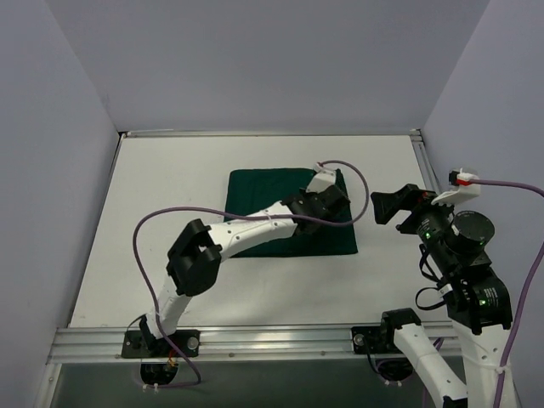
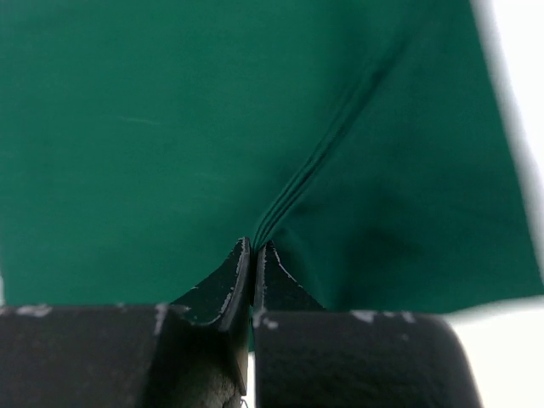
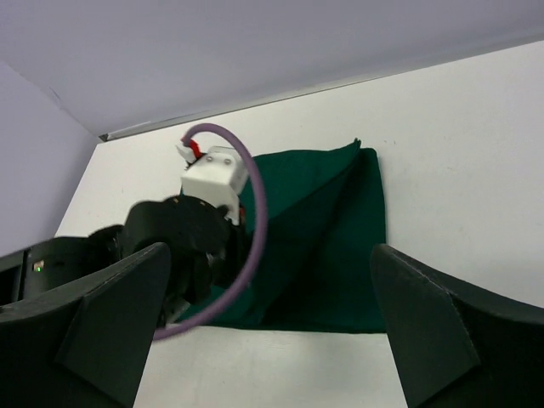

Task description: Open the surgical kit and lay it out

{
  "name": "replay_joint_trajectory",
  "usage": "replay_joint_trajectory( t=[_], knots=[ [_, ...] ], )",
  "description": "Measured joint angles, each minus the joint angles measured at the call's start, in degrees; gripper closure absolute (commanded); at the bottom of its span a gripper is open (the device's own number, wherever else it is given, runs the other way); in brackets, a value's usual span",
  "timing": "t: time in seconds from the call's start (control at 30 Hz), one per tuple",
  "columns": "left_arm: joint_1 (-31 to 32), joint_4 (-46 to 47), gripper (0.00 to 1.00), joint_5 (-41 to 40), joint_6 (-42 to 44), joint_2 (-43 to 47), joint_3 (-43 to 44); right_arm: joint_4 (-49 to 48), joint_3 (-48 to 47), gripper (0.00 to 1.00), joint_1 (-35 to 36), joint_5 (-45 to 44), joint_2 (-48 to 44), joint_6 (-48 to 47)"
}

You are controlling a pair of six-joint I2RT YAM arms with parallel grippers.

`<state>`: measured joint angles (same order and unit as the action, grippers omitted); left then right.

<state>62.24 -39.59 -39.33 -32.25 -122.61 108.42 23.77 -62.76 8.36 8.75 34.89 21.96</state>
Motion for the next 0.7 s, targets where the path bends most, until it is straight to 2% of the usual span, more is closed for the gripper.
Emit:
replay_joint_trajectory(
  t=[0.2,0.4,0.53,0.7],
  knots=[
    [-13.2,0.0,0.98,-4.4,3.4,8.4,-13.3,0.0,-1.2,0.01,0.0,0.0,0.3,-0.6],
    [-36.0,0.4,0.98,-9.4,9.3,17.4,-24.9,-0.1,-1.0,0.01,0.0,0.3,1.2,-0.9],
    [-50.3,1.2,0.98,-14.6,14.2,20.5,-28.8,-0.9,-0.4,0.01,0.3,1.3,1.7,-0.8],
    [-61.3,2.4,0.98,-22.3,18.2,18.2,-29.8,-2.2,1.4,0.01,0.3,3.0,2.2,-0.8]
  ],
)
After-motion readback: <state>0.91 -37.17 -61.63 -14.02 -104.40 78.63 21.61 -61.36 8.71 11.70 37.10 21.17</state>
